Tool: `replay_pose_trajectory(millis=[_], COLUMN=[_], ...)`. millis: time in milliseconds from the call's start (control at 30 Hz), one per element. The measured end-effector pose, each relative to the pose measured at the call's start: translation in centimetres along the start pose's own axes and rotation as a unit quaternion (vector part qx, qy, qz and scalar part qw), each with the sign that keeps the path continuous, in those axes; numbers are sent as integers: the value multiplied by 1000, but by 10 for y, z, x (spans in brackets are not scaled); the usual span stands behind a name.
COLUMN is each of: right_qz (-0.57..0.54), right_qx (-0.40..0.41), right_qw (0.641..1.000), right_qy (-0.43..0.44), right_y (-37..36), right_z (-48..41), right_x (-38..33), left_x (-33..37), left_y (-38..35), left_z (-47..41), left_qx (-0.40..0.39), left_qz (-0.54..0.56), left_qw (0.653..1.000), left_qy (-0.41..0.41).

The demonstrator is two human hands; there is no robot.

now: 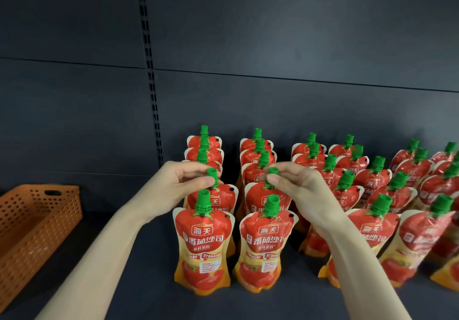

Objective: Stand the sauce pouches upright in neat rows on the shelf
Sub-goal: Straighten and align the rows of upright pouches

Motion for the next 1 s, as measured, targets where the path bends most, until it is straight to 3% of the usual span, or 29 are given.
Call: replay_pose_trajectory(millis=[433,1000], right_qz=[11,-19], right_qx=[10,15], right_qw=[1000,1000], right_qy=[-6,-20], right_y=[-2,-4], right_z=[-4,-3], right_x=[5,9], left_x=[2,-6], left_y=[17,20], left_z=[12,14], left_qx=[50,74], left_qz=[-1,41], left_qw=[998,996], left_qy=[-48,-42])
Point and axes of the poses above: each hand's wrist, its own z-axis away from the middle knuckle, its own y-axis out of the back of the hand, x = y × z, the point moved 8 cm from there along -z, towards the middle knuckle, and after that the axes turned 15 degrees about z, right-handed, at the moved point
